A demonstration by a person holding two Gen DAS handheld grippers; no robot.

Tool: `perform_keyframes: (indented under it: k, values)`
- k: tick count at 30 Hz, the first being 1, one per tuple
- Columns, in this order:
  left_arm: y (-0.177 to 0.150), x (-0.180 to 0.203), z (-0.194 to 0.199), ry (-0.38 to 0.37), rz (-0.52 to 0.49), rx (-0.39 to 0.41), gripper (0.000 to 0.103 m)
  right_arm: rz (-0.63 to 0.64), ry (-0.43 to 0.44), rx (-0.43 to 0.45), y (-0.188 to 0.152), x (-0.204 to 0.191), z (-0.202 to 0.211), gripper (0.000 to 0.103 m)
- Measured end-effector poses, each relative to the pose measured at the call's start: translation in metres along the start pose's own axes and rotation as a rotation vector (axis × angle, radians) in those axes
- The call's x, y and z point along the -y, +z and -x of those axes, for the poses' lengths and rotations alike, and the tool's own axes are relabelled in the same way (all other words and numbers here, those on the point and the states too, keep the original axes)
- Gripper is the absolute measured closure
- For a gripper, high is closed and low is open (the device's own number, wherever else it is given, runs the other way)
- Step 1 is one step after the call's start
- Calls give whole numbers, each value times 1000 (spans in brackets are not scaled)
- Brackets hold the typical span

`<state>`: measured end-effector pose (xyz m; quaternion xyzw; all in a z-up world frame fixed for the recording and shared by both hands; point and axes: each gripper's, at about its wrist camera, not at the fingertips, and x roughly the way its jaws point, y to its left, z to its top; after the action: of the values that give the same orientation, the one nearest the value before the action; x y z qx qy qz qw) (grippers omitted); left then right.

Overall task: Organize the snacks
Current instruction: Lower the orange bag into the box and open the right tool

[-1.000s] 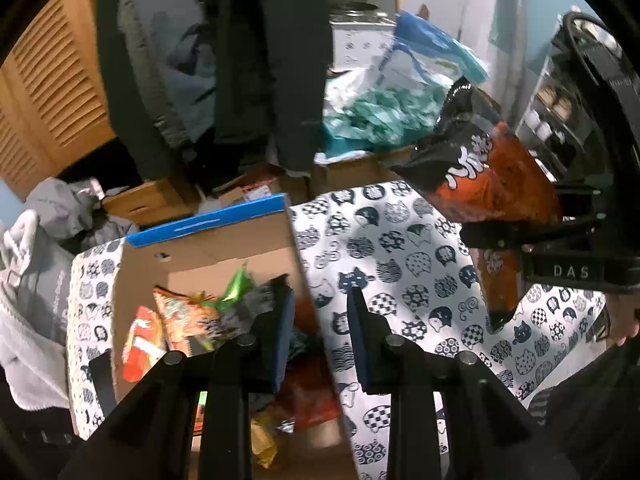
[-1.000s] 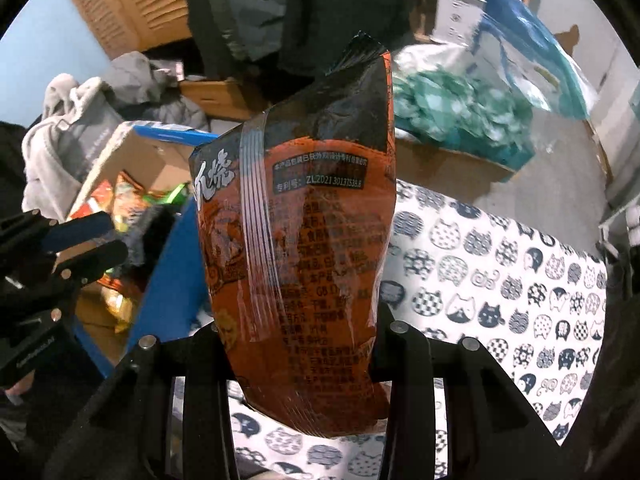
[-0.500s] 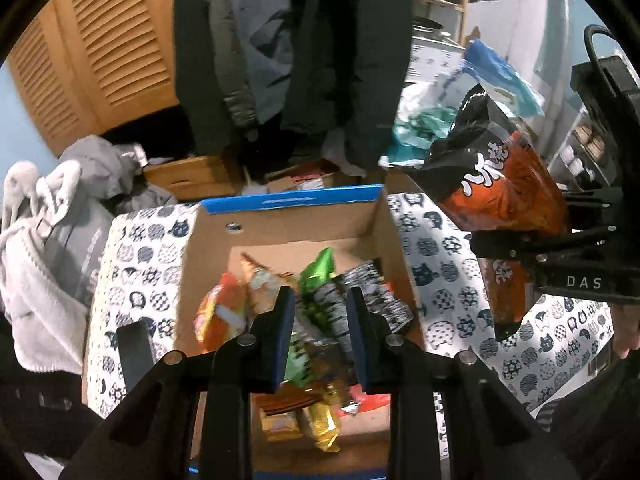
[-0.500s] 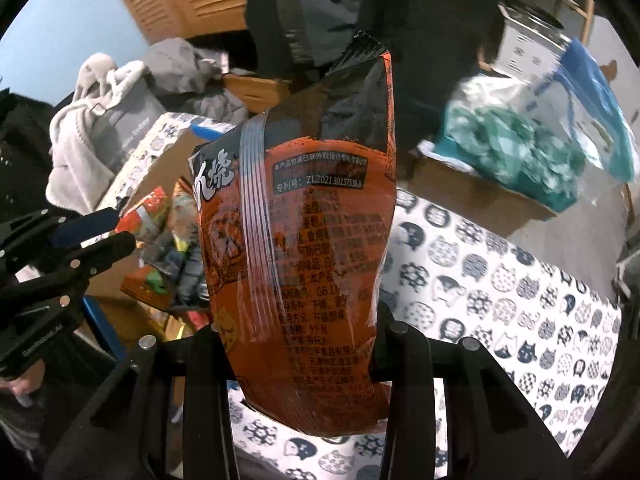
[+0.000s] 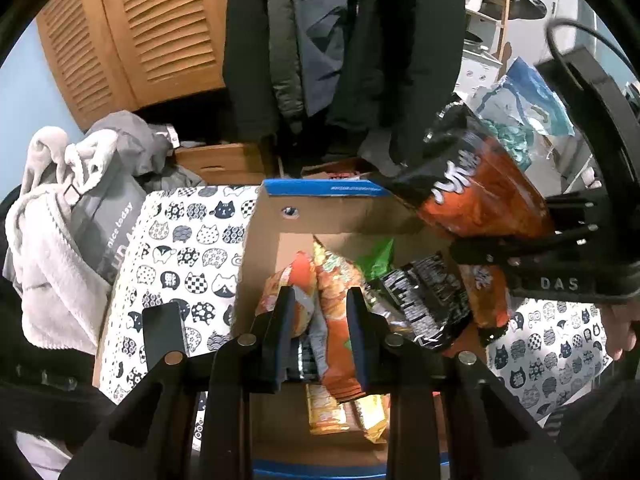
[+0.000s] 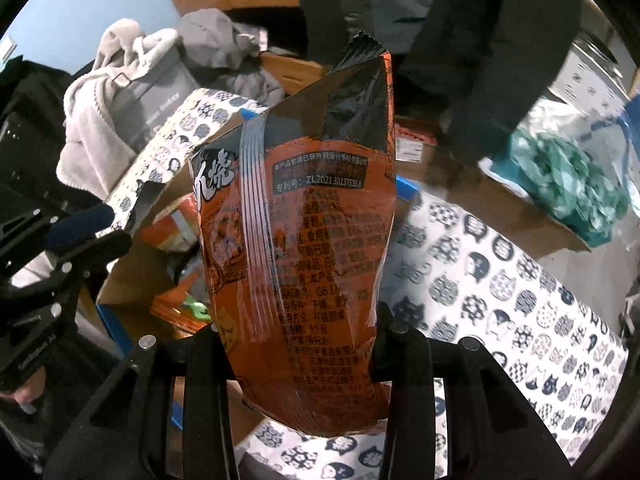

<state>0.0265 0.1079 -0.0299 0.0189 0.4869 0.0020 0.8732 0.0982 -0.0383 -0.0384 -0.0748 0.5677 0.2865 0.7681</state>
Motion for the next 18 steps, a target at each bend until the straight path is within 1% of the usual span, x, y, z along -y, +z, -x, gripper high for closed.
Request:
perform_keyframes:
  k: [3,6,8,9,10,12,13,15,16,18]
  values:
    - [-4,-6,-4,5,11,-9,77,8,4,-10,9,-8,-9,67]
    - [-7,-11,-5,4,25,-12,77,22,-13,-13,14,-18,-17,65]
    - [-9,-14,-4,-1,36,-10,76,25,-16,-12,16,-21,-19,57]
    - [-9,-15,-4,0,42,-7,76,26,-15,-9,17,-22,-18,45]
    - [-9,-17,-4,1,48,-7,76,27,-11,7,17,-23,-16,37]
    - [-9,-18,-4,0,55,-8,74,27,-10,23,18,-25,-12,35]
    - [-9,-19,-5,2,57,-11,72,26,-11,26,20,-25,-11,35]
    - [-9,-19,-3,6,66,-5,57,20,-9,36,19,-24,-5,35]
    - [-8,-19,-1,9,67,1,53,16,-8,39,18,-23,-2,35]
    - [-8,-19,3,18,65,14,41,9,-13,48,16,-21,4,35]
